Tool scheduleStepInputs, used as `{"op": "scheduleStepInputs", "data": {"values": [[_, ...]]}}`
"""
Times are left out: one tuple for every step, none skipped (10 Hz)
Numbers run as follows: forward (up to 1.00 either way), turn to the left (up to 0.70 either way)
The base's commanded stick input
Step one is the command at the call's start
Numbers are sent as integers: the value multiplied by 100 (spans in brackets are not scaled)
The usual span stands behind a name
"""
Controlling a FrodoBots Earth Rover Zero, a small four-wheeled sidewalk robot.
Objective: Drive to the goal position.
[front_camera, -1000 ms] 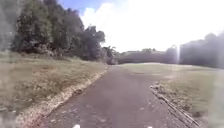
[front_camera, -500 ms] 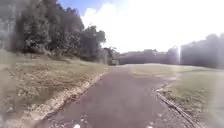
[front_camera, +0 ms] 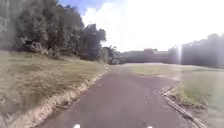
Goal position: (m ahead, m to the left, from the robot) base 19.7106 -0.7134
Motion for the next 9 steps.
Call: {"op": "scheduleStepInputs", "data": {"values": [[70,0],[70,0],[70,-35],[70,-35],[70,-35],[70,0],[70,0],[70,0],[70,0]]}}
